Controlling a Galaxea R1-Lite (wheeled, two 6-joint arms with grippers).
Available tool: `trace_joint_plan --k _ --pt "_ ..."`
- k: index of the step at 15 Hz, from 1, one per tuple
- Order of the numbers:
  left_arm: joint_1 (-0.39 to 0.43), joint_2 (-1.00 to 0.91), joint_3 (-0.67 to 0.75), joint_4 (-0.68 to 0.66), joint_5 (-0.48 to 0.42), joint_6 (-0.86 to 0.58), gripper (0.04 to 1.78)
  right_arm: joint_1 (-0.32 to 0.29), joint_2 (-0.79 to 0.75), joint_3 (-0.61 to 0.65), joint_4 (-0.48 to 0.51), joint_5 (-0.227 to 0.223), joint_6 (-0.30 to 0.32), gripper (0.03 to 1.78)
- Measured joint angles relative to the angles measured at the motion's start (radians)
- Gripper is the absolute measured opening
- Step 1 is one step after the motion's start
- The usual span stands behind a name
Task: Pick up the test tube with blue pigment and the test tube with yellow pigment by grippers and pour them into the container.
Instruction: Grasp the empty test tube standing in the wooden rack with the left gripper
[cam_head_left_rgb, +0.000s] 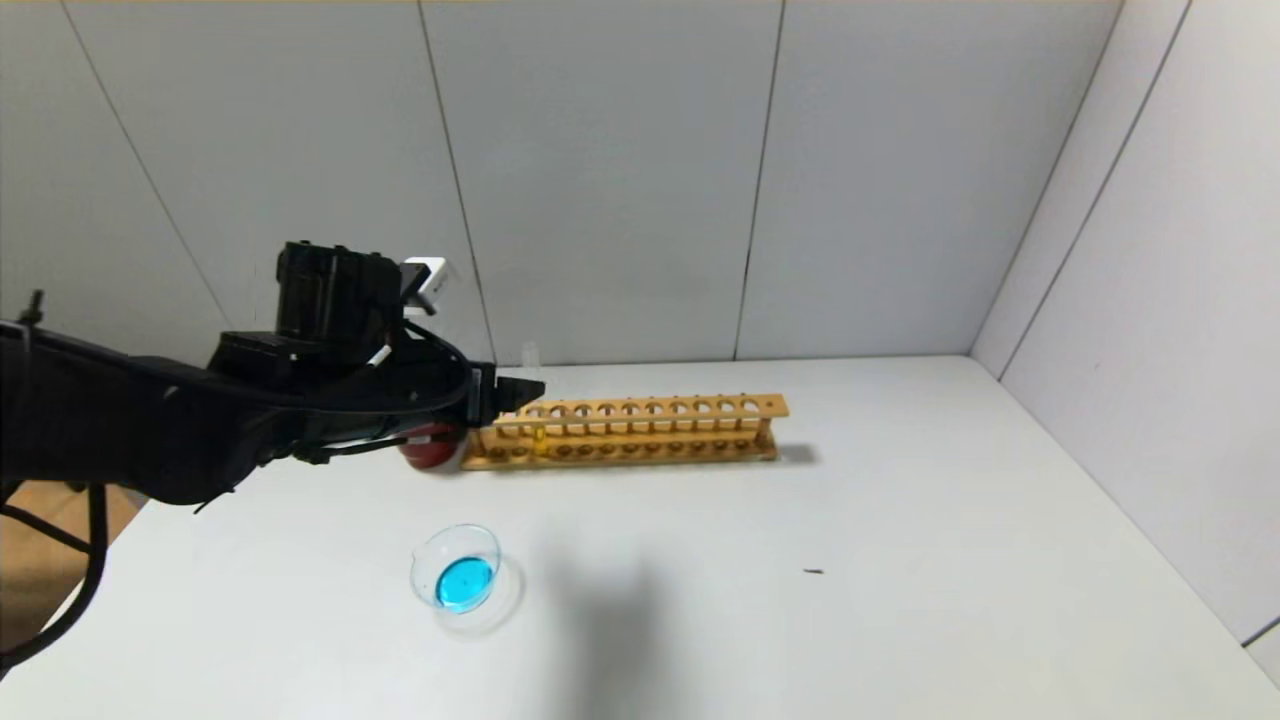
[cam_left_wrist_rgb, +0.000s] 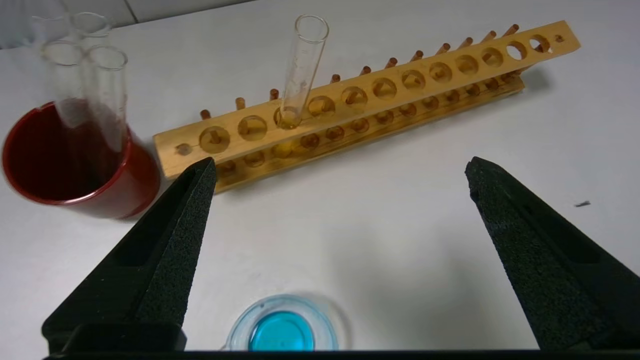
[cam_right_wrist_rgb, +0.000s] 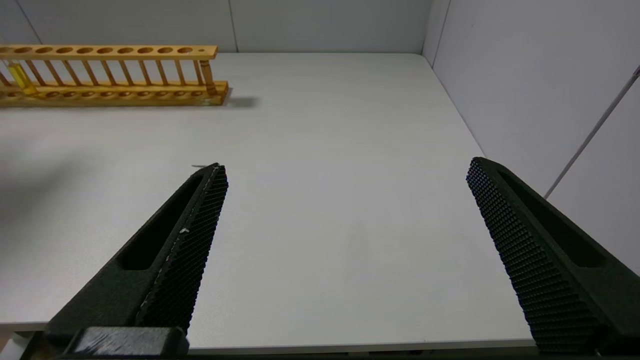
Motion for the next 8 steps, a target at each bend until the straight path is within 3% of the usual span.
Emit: trace_joint_plan --k 8 --pt "-0.001 0.219 -0.179 -0.008 0.001 -0.002 1.75 -0.001 0.0 0.0 0.0 0.0 0.0 1.75"
